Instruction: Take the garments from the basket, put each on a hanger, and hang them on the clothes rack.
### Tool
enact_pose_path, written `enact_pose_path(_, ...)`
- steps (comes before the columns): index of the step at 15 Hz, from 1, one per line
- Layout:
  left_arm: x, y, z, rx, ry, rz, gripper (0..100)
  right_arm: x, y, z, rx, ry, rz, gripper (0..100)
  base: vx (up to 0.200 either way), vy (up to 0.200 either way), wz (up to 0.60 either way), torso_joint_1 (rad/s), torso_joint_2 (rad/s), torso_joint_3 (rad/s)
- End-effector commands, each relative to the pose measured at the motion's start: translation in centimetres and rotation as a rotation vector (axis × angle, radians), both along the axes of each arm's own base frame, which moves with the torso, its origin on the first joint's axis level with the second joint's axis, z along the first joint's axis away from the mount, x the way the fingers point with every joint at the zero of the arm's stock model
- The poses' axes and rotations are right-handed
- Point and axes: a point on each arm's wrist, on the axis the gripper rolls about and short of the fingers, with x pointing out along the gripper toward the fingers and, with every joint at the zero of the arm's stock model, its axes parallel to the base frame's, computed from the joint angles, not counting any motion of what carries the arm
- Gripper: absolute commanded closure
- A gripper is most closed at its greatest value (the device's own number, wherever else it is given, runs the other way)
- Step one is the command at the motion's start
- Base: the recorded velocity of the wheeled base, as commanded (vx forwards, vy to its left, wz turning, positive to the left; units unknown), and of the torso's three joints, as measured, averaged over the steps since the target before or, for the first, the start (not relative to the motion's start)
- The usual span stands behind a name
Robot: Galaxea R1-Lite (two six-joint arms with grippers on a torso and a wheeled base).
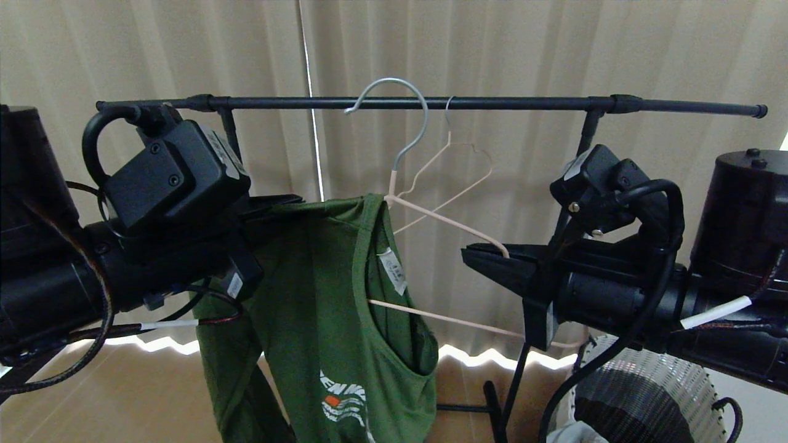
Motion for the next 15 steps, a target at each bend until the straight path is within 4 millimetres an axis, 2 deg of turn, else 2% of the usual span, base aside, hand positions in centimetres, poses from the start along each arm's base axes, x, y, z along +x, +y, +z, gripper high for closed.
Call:
enact_pose_path(1, 0.0, 0.0, -0.1, 0.000, 0.003, 0.002, 100, 0.0, 0.1, 0.0, 0.000, -0.001, 0.003, 100, 0.000, 0.000, 0.00, 0.000, 0.00, 0.000)
enact_pose_path(8, -0.2, 0.2, -0.6, -0.019, -0.019, 0.011, 100, 0.0, -0.1, 0.1, 0.003, -0.009, -0.006, 100, 0.000, 0.000, 0.00, 0.000, 0.00, 0.000)
enact_pose_path(9, -0.2, 0.2, -0.6, -0.021, -0.021, 0.018, 100, 0.0, -0.1, 0.1, 0.002, -0.010, -0.009, 0, 0.000, 0.000, 0.00, 0.000, 0.00, 0.000)
enact_pose_path(12, 0.0, 0.4, -0.6, -0.023, -0.016, 0.076, 100, 0.2, -0.3, 0.2, 0.010, -0.017, -0.021, 0, 0.000, 0.000, 0.00, 0.000, 0.00, 0.000)
enact_pose_path(15, 0.1, 0.7, -0.8, -0.118, 0.056, 0.182, 100, 0.5, -1.3, -1.0, 0.040, -0.049, -0.058, 0, 0.000, 0.000, 0.00, 0.000, 0.00, 0.000)
